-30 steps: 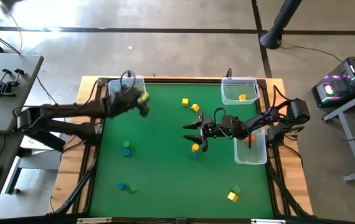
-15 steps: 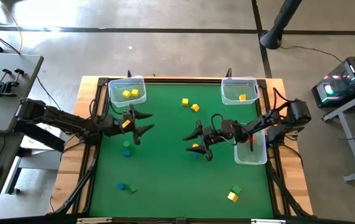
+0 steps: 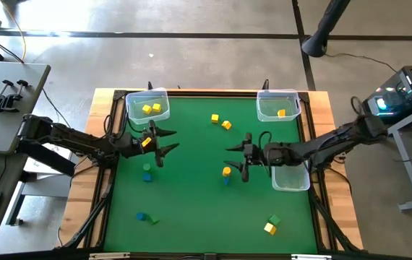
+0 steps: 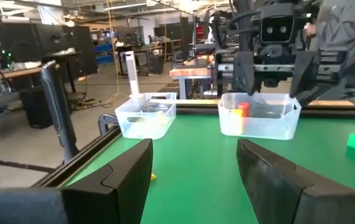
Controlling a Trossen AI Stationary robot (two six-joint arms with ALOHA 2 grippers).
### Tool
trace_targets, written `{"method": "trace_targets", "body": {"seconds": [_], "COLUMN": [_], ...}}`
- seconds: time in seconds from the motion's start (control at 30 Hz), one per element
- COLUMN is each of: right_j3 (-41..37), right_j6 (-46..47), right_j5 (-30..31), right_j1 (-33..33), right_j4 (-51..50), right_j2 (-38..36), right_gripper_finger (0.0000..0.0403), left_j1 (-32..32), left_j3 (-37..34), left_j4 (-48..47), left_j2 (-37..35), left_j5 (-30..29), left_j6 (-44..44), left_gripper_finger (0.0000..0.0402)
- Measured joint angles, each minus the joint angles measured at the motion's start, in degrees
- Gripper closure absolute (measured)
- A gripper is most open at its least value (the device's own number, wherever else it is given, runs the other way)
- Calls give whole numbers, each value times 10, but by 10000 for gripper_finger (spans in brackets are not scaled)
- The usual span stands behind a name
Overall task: Sort blocks by size
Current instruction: Put the blue triangular block into the top right transparent bin
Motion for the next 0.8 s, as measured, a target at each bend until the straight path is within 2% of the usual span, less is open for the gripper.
{"method": "trace_targets", "body": {"seconds": [0.17,0.37,0.8], "right_j3": [0,0,0], "right_j6": [18,50,90], "right_j5": [70,125,142], "right_j1": [41,76,81], "right_j4": [-68,-110,-142], "right_j2": [-36,-34,-33], "right_gripper_finger": [182,182,182], "left_j1": [-10,-13,-9], "left_j3": [0,0,0], "left_j4": [-3,0,0], "left_j2": [0,0,0], "left_j5": [0,1,-2], "left_j6": [-26,-26,-26], "left_gripper_finger": [184,184,184]}}
